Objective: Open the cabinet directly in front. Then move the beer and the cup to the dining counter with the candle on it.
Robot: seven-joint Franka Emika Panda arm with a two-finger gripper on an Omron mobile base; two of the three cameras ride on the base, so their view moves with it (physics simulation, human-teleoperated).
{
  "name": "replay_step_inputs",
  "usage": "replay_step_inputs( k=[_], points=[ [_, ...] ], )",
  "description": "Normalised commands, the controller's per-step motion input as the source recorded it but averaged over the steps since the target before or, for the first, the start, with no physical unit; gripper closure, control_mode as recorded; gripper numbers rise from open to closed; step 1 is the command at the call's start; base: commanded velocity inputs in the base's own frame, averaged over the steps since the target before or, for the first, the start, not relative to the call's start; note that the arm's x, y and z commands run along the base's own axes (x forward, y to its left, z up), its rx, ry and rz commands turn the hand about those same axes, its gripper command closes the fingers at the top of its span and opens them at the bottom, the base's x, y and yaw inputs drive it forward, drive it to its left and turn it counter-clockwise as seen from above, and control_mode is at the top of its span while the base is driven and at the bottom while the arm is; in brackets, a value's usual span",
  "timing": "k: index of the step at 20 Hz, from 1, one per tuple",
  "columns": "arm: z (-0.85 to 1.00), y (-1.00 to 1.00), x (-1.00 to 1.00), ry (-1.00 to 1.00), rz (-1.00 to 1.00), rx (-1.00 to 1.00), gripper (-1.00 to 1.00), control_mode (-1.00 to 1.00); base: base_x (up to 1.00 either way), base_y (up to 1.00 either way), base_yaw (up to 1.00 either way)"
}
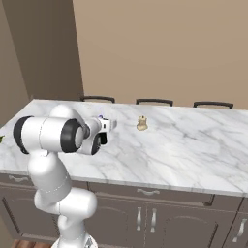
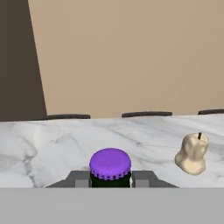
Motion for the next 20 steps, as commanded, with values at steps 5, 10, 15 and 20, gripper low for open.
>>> replay_step_inputs(
  k=[5, 10, 15, 20],
  points=[
    [-0.47, -0.01, 0.06, 0.07, 0.0, 0.0, 1.0, -1.0, 0.0, 0.0, 0.0],
    [-0.33, -0.01, 0.11, 0.02, 0.0, 0.0, 1.0, -1.0, 0.0, 0.0, 0.0],
    [-0.2, 0.0, 0.2, 0.0, 0.0, 0.0, 1.0, -1.0, 0.0, 0.0, 0.0],
    [-0.02, 0.0, 0.06, 0.0, 0.0, 0.0, 1.0, -1.0, 0.0, 0.0, 0.0]
  ],
)
